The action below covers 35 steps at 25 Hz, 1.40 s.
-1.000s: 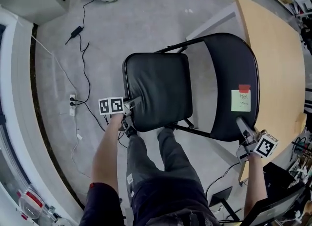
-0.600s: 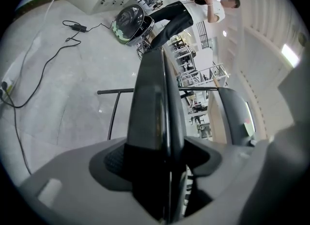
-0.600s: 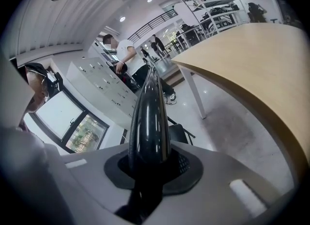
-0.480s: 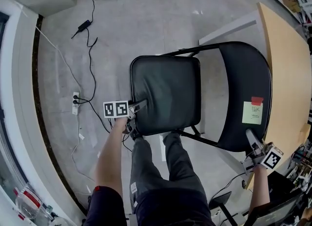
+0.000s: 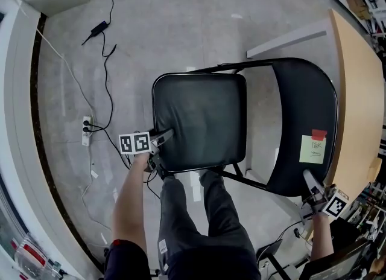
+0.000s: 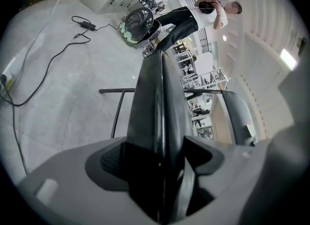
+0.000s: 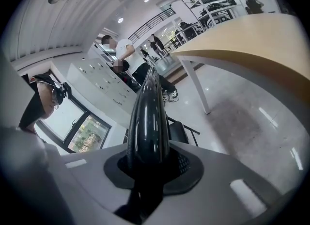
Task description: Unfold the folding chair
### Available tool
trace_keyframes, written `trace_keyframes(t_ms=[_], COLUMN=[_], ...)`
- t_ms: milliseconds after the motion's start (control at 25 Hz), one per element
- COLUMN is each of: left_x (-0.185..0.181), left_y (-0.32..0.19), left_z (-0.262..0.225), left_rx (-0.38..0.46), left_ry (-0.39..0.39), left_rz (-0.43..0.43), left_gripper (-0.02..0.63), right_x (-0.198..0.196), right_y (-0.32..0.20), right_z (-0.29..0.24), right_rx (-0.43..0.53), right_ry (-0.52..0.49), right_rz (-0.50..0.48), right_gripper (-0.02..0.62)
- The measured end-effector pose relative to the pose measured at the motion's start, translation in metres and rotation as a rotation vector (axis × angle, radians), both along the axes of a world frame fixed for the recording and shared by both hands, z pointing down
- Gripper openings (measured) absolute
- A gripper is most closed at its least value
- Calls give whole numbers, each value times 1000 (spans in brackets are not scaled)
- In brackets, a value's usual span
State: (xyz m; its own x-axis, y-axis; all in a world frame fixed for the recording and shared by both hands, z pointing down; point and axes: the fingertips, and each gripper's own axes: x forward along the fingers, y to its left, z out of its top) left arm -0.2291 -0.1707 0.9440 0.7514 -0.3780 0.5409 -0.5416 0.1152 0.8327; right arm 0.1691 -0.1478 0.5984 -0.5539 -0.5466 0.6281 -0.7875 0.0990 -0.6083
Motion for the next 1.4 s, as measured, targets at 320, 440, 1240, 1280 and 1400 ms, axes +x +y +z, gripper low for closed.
trace_keyframes(t_ms=[320, 440, 1240, 1280, 1400], left_x=[-8, -10, -69, -72, -82], left_y=[1, 4, -33, -40, -56], left_z=[26, 29, -163, -183, -235], left_rx=[24, 12, 95, 123, 197], left_ry=[38, 29, -292, -304, -333], left_rz=[20, 1, 104, 110, 110], left_gripper=[339, 342, 340, 336, 333], right_x=[2, 2, 2, 4, 21], right_y=[12, 12, 5, 4, 6], right_z=[29, 32, 37, 28, 5], right_rx=[25, 23, -33, -17, 22], right_ry=[-16, -9, 92, 100, 204], right_rz=[13, 19, 168, 178, 193], right_gripper=[78, 78, 367, 396, 411])
